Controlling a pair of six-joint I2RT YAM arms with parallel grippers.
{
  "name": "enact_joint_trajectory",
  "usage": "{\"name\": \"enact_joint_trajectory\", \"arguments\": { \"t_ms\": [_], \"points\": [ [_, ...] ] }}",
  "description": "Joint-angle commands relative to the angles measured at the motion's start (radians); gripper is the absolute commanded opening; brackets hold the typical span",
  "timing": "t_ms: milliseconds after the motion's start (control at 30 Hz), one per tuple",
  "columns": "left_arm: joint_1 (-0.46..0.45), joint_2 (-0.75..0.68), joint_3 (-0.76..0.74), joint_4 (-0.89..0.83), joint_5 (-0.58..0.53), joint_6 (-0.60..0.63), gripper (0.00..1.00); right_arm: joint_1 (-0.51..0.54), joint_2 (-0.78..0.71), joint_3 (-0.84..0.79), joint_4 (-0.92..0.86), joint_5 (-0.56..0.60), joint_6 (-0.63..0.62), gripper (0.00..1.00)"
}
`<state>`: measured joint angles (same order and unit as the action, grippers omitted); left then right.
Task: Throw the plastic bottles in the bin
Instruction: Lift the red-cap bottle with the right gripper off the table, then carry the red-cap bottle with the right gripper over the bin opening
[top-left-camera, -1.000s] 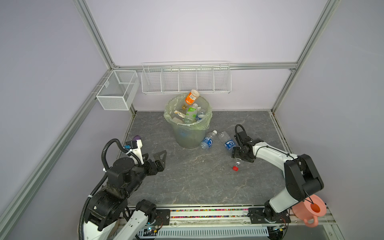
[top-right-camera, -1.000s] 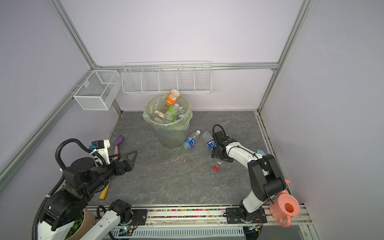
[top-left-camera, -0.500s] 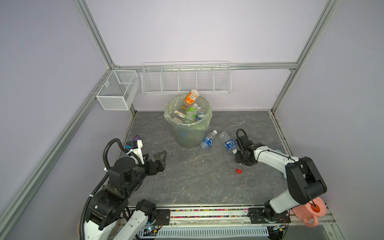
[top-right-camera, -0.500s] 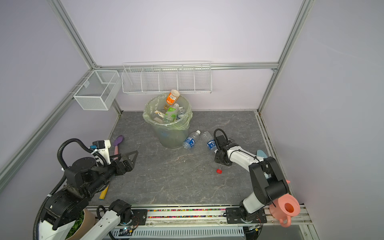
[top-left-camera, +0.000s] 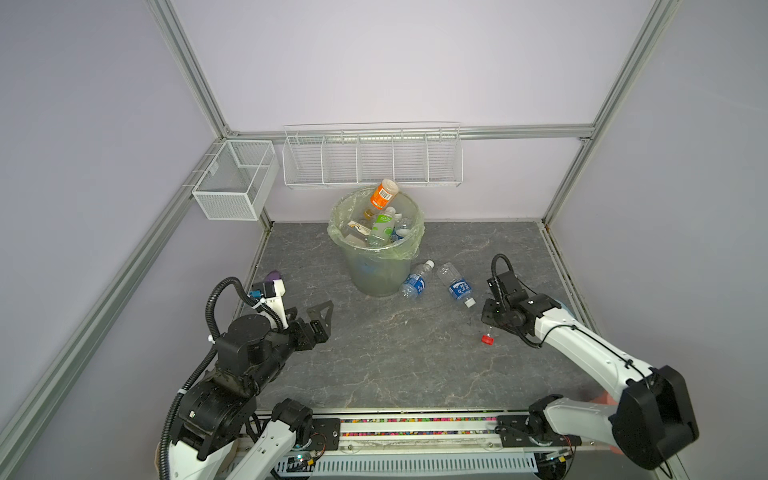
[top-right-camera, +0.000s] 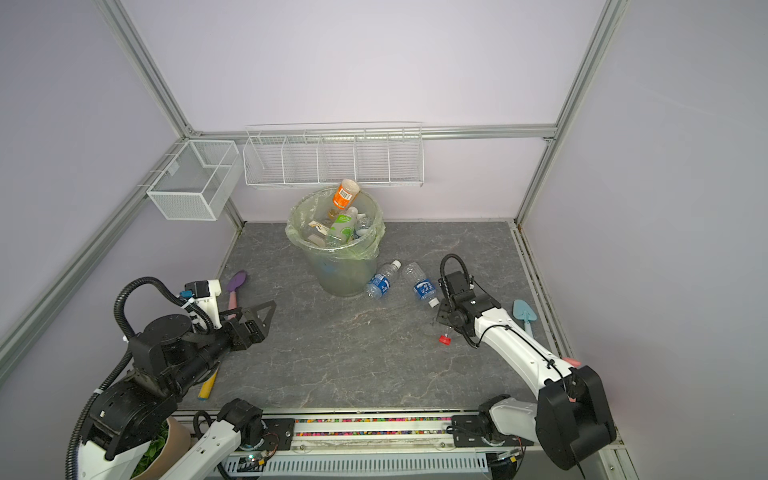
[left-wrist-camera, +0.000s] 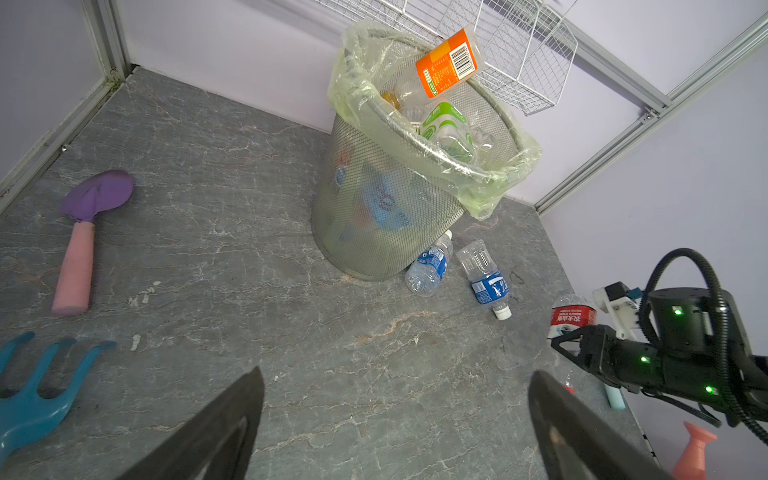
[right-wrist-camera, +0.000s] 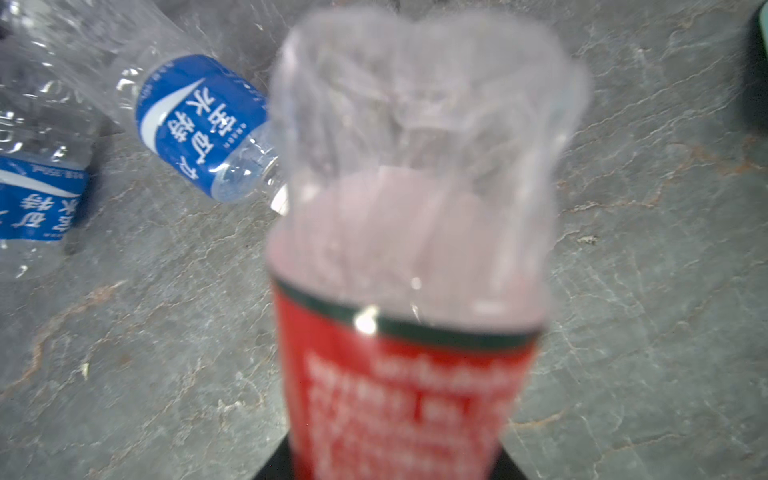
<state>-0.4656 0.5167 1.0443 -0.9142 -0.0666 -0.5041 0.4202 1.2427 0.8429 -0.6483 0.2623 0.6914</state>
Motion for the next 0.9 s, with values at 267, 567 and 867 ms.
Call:
{"name": "enact_joint_trajectory", "arguments": {
  "t_ms": [267,567,867],
  "points": [
    [-0.004,-0.019,-0.025,-0.005,0.001,-0.019,0.98,0.100,-0.219,0.183,-0.110,0.076,-0.076,0.07],
    [-0.004,-0.042,-0.032,-0.022,-0.003,-0.015,0.98,0.168,-0.222,0.393,-0.090,0.070,-0.144,0.07],
    [-0.004,-0.081,-0.051,-0.051,0.002,-0.026,0.98,0.213,-0.085,0.612,0.013,-0.016,-0.200,0.07]
  ]
}}
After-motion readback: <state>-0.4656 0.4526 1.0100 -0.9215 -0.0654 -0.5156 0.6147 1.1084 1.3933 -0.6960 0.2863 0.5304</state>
